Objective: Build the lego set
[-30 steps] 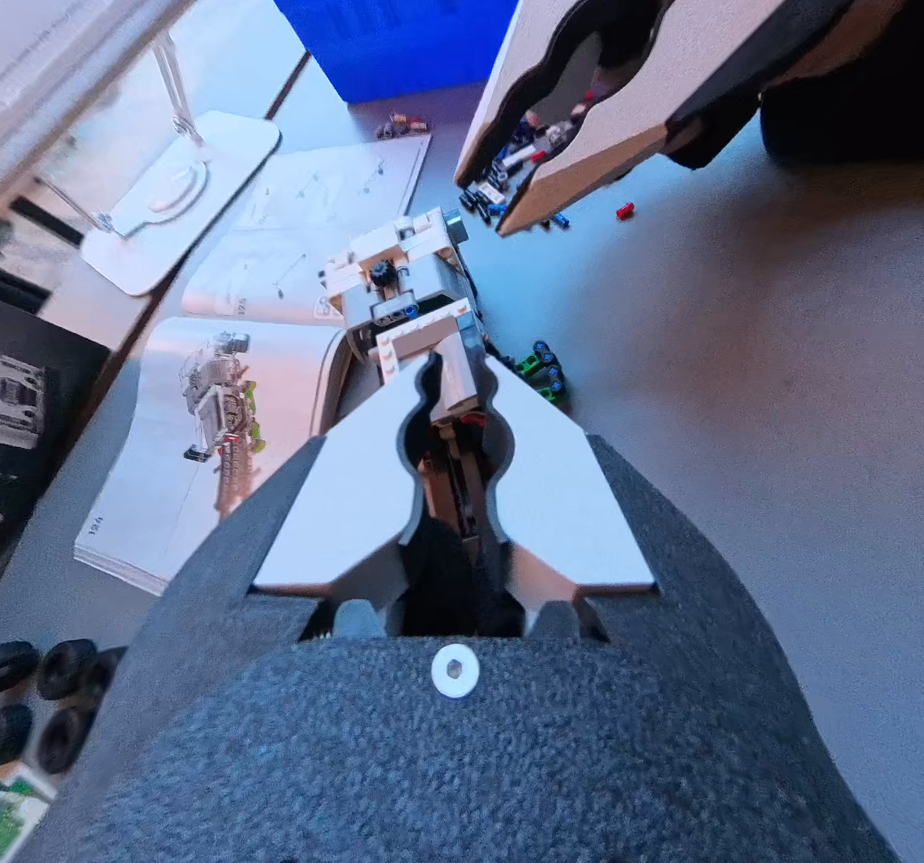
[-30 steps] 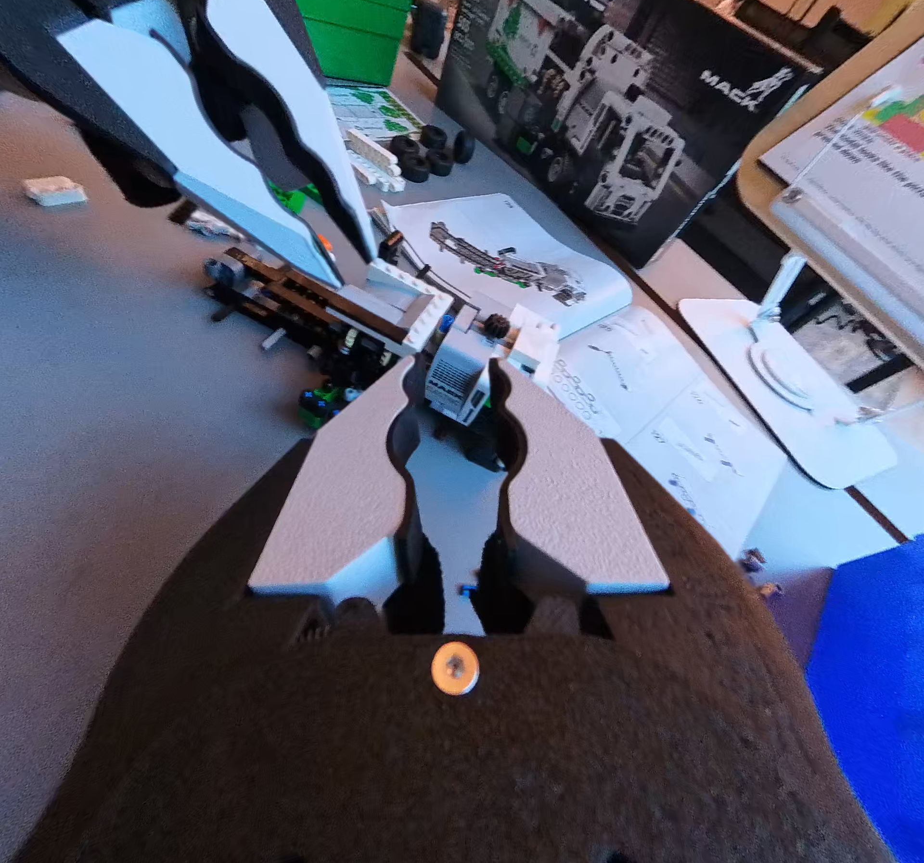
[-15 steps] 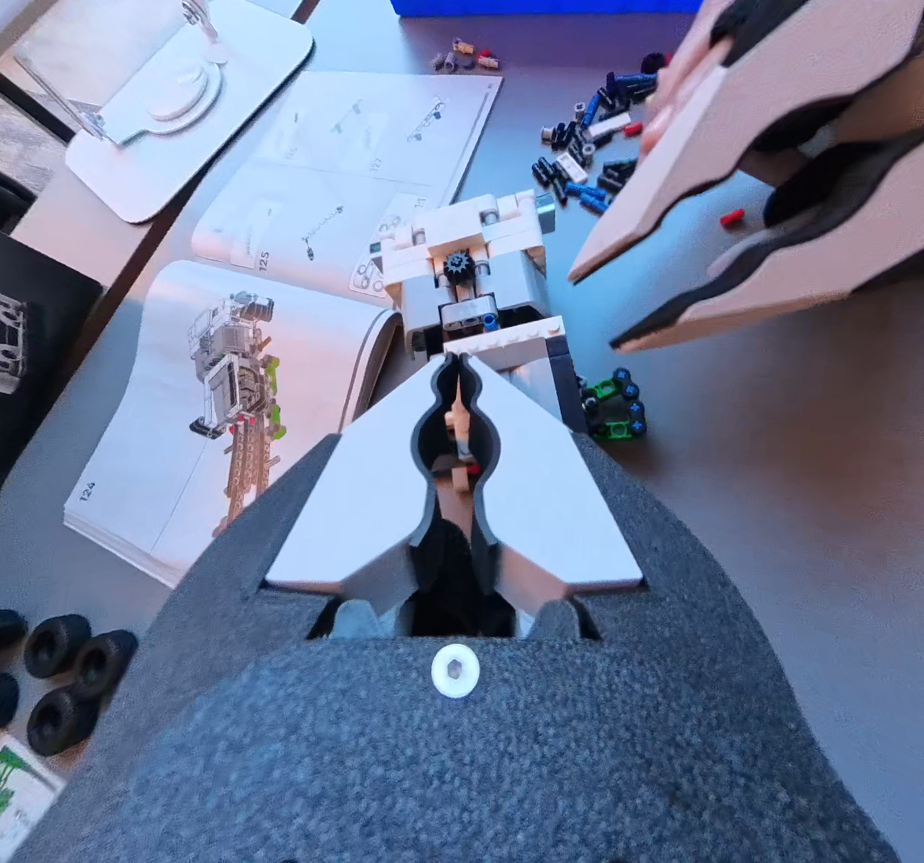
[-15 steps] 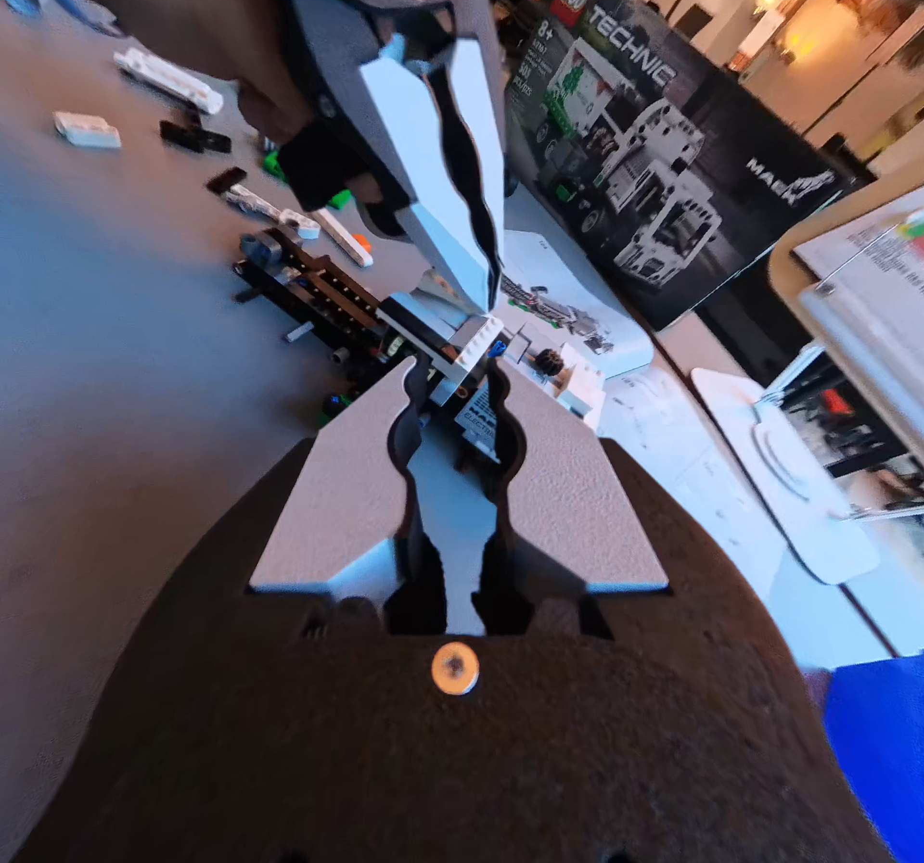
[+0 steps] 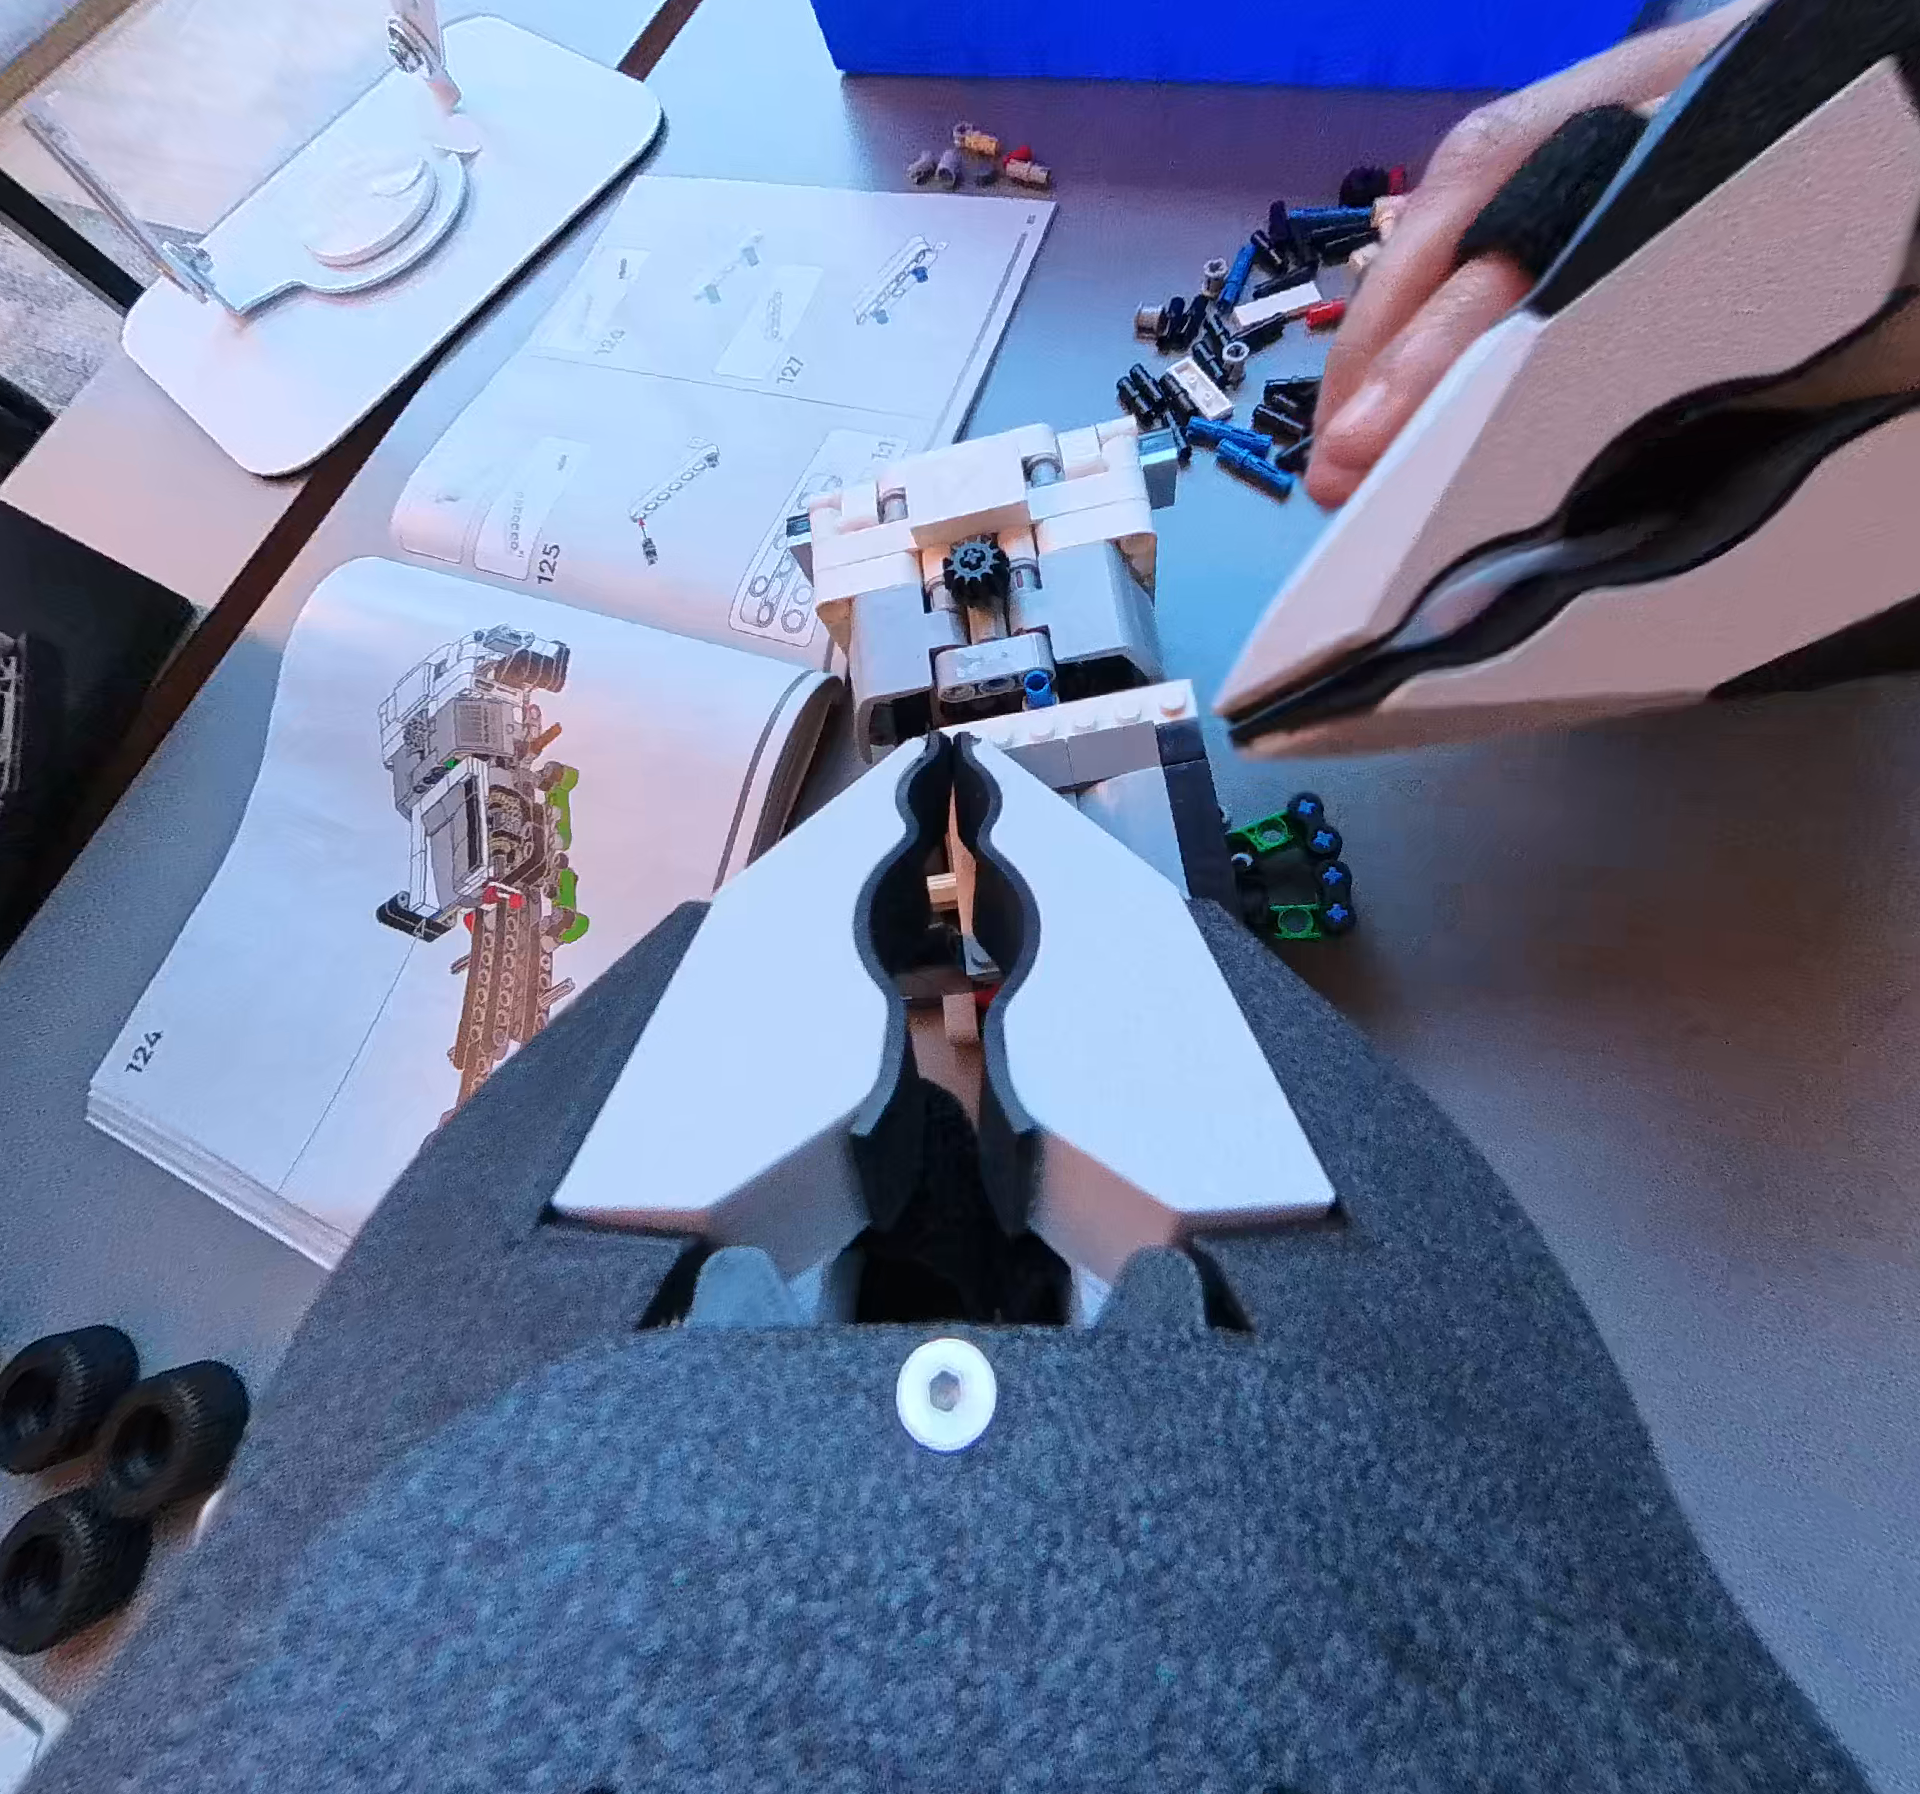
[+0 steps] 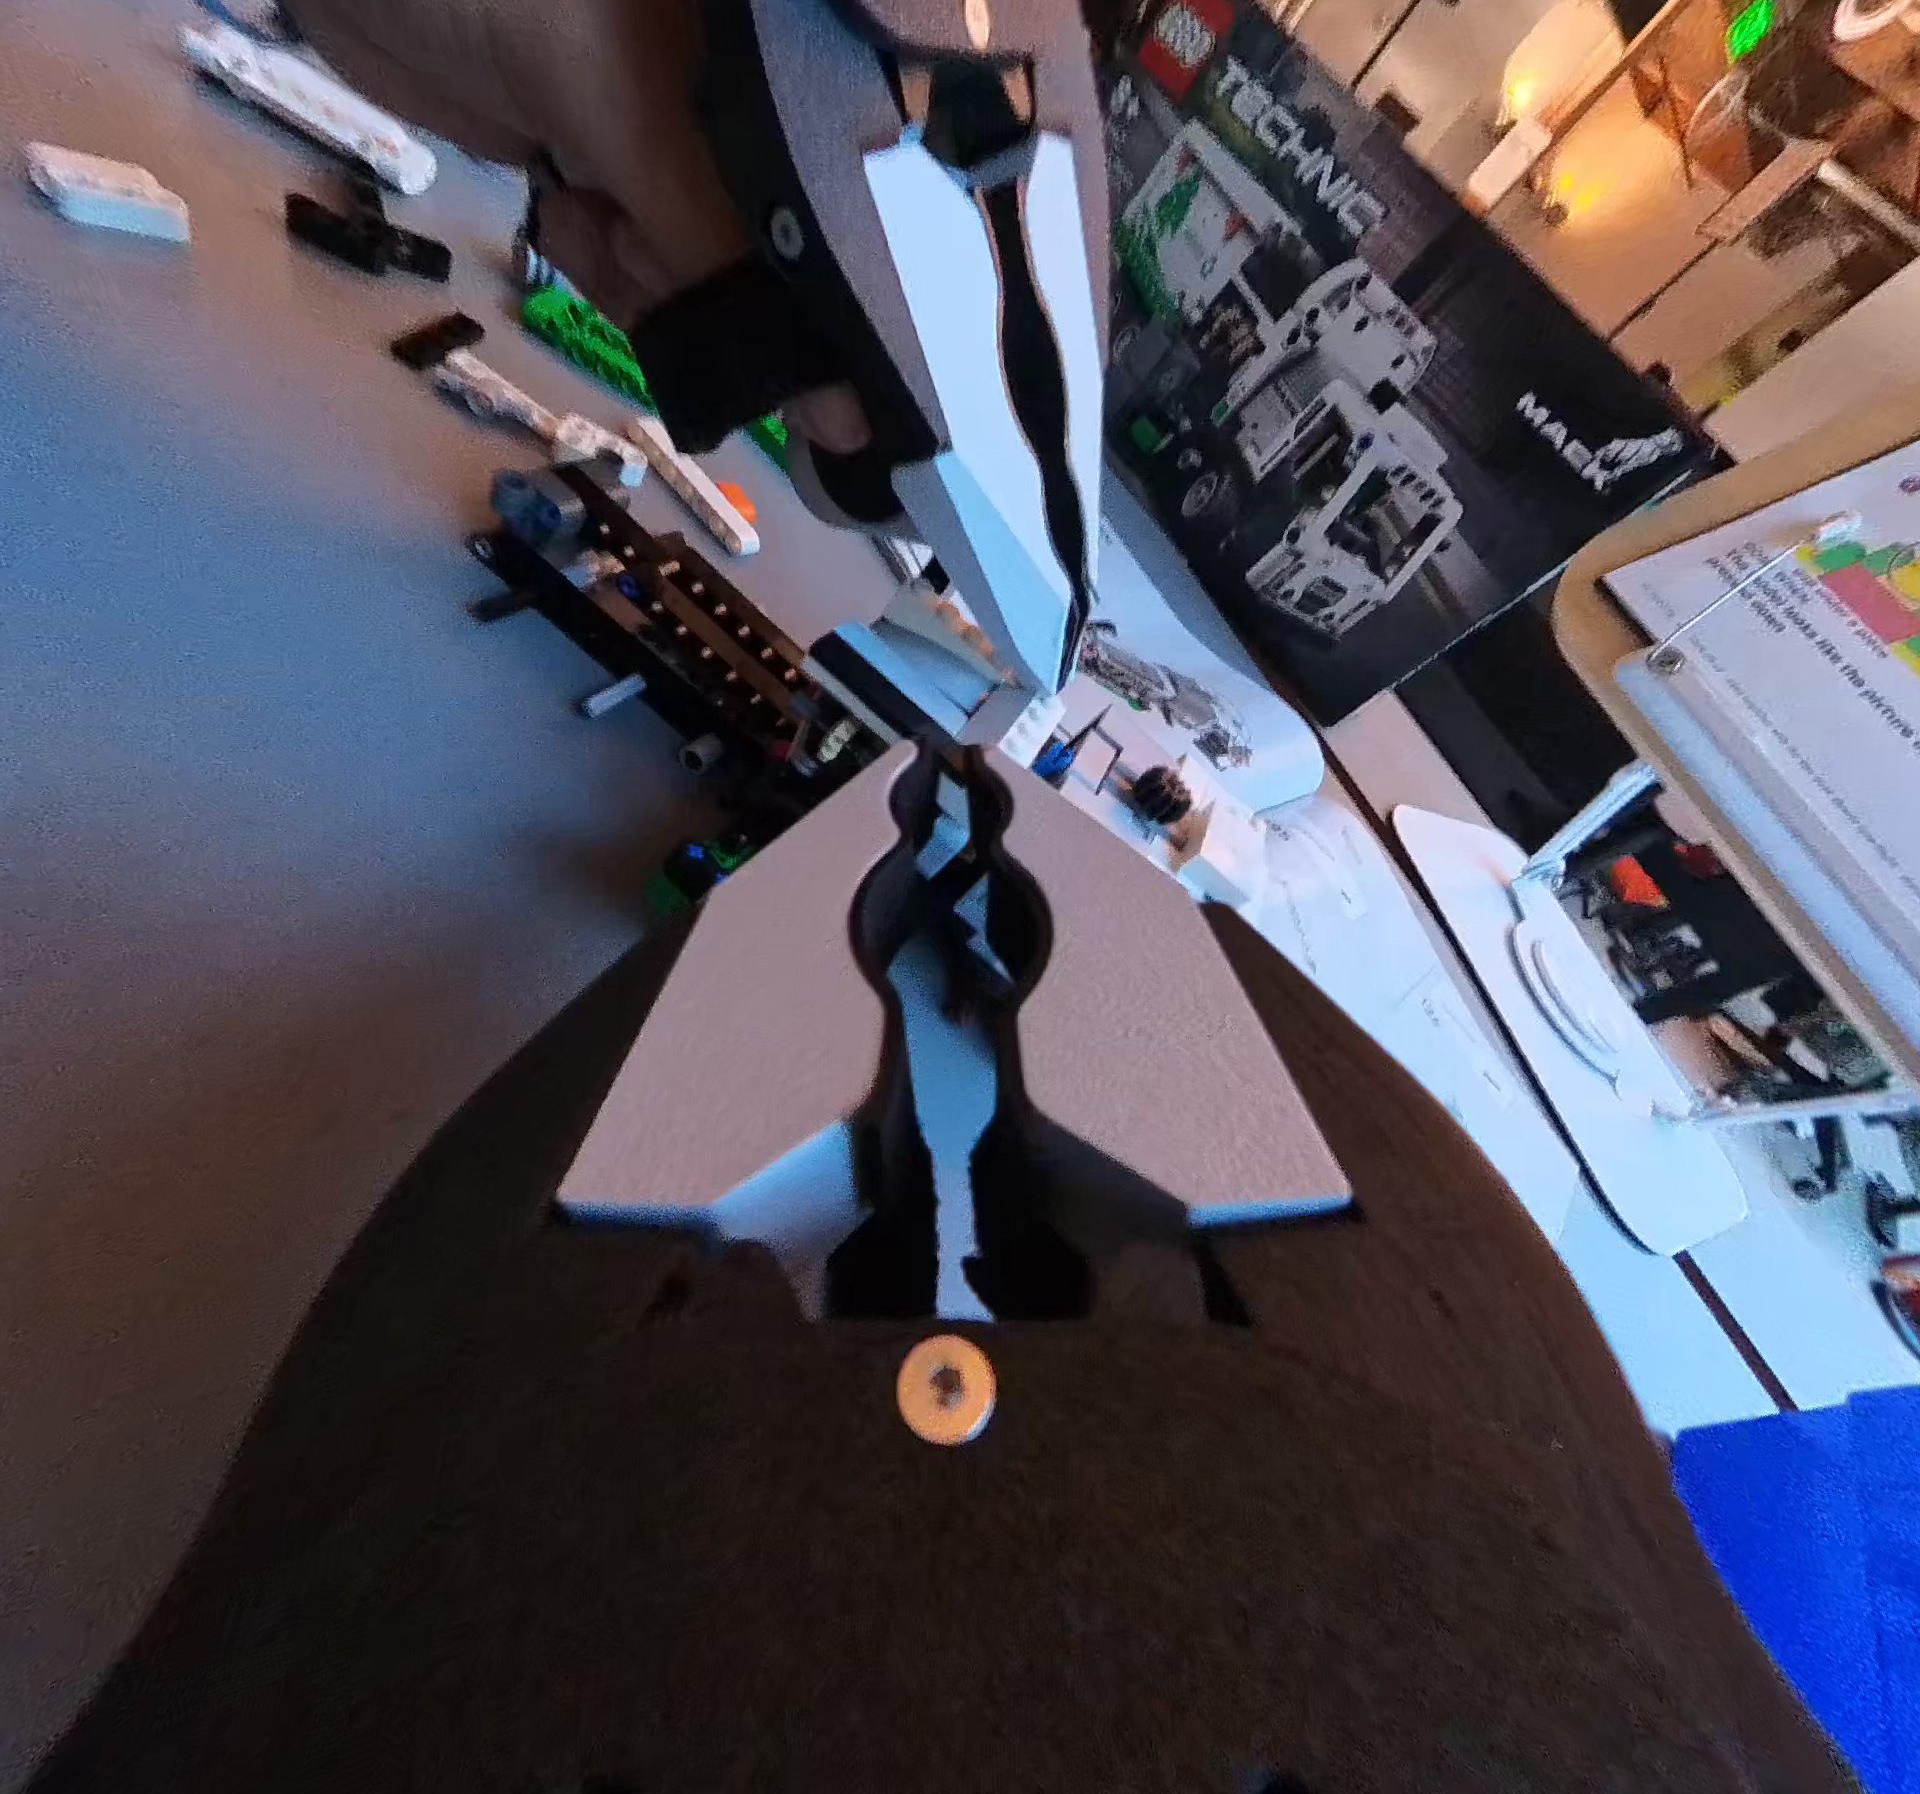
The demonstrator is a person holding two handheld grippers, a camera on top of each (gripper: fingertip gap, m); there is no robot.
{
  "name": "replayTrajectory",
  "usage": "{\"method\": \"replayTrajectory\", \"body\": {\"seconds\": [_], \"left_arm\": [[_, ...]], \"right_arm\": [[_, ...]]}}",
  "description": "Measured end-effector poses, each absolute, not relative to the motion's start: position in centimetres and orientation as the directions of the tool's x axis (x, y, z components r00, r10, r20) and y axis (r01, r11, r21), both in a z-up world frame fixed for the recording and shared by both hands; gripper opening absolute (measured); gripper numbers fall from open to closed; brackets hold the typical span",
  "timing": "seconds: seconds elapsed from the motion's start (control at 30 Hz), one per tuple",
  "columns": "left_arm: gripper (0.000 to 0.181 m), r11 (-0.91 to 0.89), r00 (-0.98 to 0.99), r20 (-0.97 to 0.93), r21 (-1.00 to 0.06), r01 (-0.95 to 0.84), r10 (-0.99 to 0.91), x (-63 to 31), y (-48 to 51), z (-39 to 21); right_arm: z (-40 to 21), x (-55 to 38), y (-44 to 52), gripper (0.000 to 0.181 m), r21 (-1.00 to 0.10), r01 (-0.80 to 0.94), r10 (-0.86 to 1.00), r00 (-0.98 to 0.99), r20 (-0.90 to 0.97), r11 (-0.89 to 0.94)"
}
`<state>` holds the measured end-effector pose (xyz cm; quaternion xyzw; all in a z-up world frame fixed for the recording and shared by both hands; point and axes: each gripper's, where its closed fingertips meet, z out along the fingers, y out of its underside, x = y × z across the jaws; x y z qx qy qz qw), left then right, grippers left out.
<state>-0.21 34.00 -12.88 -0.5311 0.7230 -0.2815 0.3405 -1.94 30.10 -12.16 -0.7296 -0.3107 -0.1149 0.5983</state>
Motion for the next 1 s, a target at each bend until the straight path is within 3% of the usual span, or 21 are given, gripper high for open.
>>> {"method": "replayTrajectory", "body": {"seconds": [0.17, 0.37, 0.8, 1.0], "left_arm": [[0.0, 0.32, -0.182, -0.262, -0.775, -0.545, -0.948, -0.2, 34.0, -12.8], [0.0, 0.339, -0.158, -0.302, -0.783, -0.521, -0.94, -0.1, 34.1, -12.8], [0.0, 0.285, -0.136, -0.251, -0.825, -0.487, -0.959, -0.1, 34.3, -12.9], [0.0, 0.274, -0.115, -0.25, -0.844, -0.461, -0.961, 0.0, 34.3, -12.8]], "right_arm": [[-10.3, -1.3, 30.4, 0.0, -0.857, 0.51, 0.282, 0.834, 0.474, -0.066], [-12.4, -1.3, 31.1, 0.0, -0.82, 0.554, 0.306, 0.813, 0.496, -0.144], [-12.4, -1.2, 31.1, 0.0, -0.882, 0.44, 0.335, 0.867, 0.369, -0.167], [-12.5, -1.1, 31.1, 0.0, -0.869, 0.466, 0.323, 0.858, 0.399, -0.165]]}}
